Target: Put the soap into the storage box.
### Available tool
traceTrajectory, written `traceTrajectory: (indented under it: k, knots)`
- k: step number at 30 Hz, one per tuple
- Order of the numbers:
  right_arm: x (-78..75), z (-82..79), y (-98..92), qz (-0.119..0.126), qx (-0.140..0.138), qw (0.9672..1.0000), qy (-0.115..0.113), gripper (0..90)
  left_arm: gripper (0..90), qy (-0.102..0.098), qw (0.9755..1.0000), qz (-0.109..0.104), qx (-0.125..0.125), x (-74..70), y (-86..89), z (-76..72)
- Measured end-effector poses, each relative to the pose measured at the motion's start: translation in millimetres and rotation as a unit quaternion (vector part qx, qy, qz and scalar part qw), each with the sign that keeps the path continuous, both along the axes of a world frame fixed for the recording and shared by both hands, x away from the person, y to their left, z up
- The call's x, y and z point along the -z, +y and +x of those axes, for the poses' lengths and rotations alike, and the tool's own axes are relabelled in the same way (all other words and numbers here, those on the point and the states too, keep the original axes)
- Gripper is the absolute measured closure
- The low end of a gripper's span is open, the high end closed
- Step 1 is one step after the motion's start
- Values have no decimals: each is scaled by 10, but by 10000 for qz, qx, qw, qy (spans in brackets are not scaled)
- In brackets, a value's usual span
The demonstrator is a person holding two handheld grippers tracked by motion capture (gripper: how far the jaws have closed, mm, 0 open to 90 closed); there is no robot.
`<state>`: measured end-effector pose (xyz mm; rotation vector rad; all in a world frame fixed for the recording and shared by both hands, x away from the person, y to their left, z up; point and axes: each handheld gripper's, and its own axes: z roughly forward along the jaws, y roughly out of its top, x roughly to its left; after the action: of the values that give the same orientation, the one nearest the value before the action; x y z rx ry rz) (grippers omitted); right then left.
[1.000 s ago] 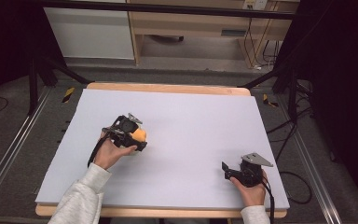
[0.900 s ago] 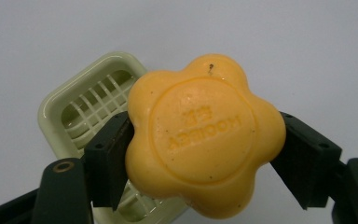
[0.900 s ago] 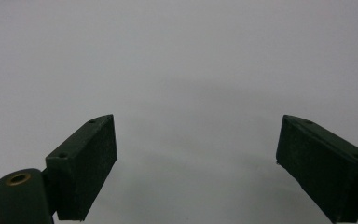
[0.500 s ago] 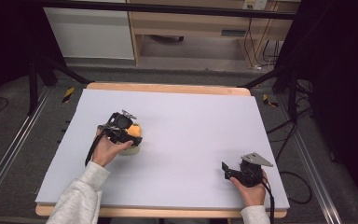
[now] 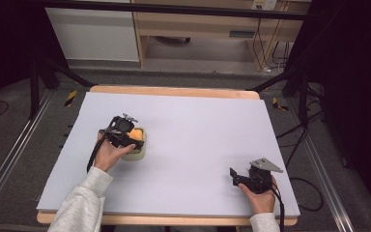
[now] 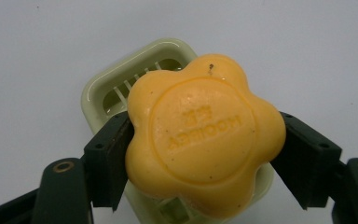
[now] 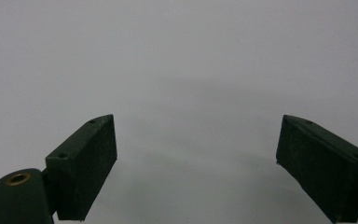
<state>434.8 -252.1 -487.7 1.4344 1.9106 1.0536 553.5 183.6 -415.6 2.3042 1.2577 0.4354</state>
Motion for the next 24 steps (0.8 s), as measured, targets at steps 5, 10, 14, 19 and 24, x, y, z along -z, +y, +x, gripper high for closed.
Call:
traceTrajectory:
  k: [5,10,14,19,24]
  knots:
    - [0,0,0,2,0,10000,0,126,266,-3,10000,7,-27,31,18,7]
    - [-5,-4,0,43,2,10000,17,125,266,42,10000,12,-42,76,14,13]
    - [0,1,3,-16,-7,10000,-3,125,266,46,10000,21,-24,108,6,13]
    - [-1,-1,2,-22,-7,10000,-11,125,266,64,10000,29,-40,123,5,19]
    - [0,0,2,-12,-10,10000,-5,125,266,52,10000,13,-70,136,5,24]
